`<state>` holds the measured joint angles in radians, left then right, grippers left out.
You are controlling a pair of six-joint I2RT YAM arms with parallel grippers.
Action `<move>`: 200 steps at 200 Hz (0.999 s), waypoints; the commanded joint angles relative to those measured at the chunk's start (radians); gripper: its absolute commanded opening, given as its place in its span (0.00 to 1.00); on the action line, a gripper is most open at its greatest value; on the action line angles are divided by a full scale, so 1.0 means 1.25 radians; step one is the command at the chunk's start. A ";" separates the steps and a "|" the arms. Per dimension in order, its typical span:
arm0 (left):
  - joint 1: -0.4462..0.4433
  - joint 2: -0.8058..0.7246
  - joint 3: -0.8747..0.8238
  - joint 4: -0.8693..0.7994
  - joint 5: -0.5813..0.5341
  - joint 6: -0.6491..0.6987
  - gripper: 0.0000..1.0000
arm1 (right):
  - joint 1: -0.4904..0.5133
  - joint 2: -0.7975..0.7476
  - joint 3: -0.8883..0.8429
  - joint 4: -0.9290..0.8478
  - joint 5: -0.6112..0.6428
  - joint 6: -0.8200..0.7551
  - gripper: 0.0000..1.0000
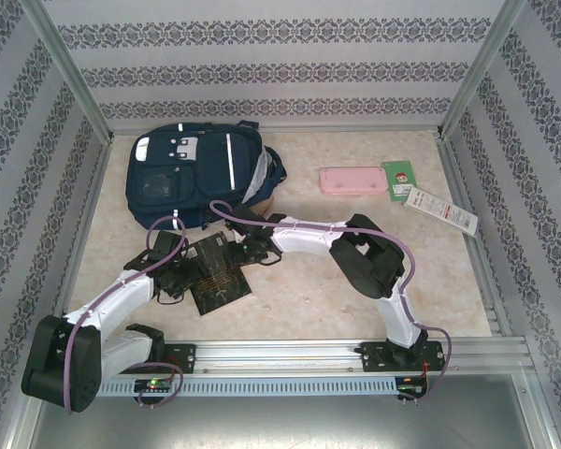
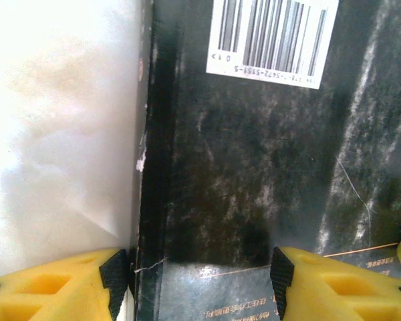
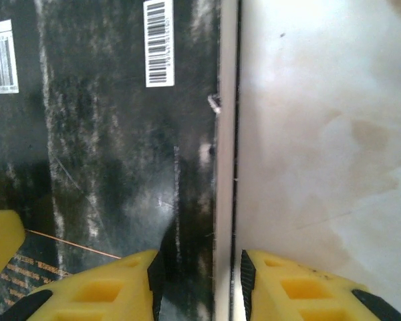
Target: Pack the student bag
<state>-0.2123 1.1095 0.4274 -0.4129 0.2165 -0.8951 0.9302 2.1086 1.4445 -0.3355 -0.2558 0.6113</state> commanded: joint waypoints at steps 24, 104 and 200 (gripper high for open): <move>-0.009 -0.037 -0.028 0.259 0.225 -0.068 0.58 | 0.026 0.012 0.015 0.016 -0.078 0.043 0.38; -0.009 -0.128 0.030 0.260 0.281 -0.089 0.52 | 0.006 -0.021 0.005 0.034 -0.085 0.066 0.38; -0.008 -0.139 0.177 0.098 0.269 0.018 0.01 | -0.063 -0.230 -0.173 0.139 -0.056 0.112 0.50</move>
<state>-0.2150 0.9699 0.5339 -0.3073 0.4953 -0.9390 0.8902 1.9488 1.2980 -0.2562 -0.2707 0.7113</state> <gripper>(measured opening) 0.178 0.464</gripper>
